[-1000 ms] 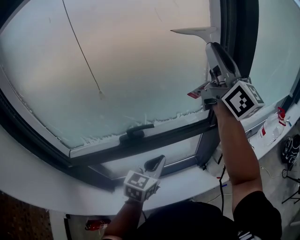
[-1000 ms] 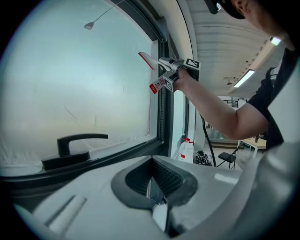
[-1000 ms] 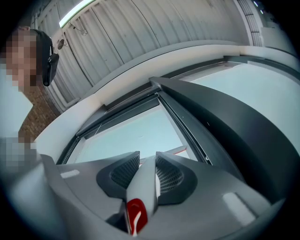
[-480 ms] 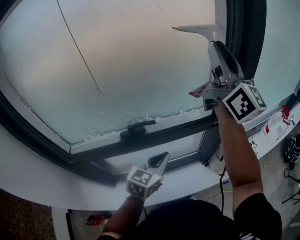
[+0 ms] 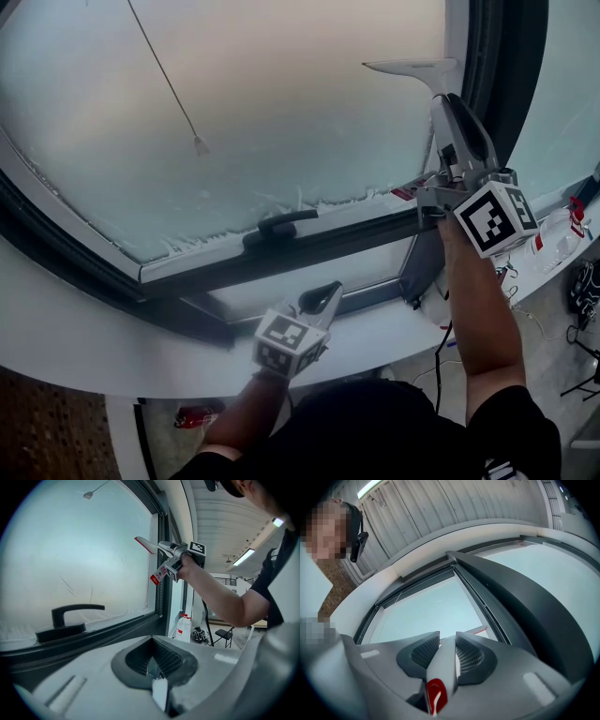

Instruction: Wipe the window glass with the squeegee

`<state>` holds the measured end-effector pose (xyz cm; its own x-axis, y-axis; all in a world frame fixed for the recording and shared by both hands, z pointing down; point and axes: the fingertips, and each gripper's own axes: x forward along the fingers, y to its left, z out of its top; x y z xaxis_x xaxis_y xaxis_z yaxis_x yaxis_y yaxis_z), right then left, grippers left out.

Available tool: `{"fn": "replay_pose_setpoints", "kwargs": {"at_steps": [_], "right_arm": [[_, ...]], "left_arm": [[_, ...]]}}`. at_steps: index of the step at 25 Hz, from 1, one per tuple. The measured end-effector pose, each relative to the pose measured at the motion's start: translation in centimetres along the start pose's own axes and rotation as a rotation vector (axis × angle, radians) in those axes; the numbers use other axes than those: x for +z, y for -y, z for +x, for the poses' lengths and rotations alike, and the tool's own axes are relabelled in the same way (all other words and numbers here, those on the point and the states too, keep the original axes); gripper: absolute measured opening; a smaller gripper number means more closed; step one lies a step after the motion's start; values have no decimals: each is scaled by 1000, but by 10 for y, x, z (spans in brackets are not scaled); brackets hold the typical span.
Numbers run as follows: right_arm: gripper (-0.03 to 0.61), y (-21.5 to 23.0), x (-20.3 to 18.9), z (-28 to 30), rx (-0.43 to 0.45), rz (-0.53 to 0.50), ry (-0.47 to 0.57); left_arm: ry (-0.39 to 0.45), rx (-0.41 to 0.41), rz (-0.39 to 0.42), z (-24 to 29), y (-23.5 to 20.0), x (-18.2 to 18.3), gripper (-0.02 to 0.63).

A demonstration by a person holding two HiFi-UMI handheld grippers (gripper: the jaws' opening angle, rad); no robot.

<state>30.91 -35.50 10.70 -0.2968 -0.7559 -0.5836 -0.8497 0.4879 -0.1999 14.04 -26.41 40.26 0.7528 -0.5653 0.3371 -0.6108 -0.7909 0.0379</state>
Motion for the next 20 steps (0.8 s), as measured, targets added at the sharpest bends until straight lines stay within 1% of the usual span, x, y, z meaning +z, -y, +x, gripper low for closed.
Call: {"fn": "replay_pose_setpoints", "kwargs": {"at_steps": [12,18,20], "right_arm": [[130,19,-74,-54,-88,83,-111],[130,33,-128,-83,-143,115,-211],[130,37,-146,-92,-158,122,-246]], "left_arm": [[0,-14,-9,-1,2,-9,0],[-30,1,-43,-3,-2,-17,0],[-18,13,-49,-4,-3,-11,0]]}}
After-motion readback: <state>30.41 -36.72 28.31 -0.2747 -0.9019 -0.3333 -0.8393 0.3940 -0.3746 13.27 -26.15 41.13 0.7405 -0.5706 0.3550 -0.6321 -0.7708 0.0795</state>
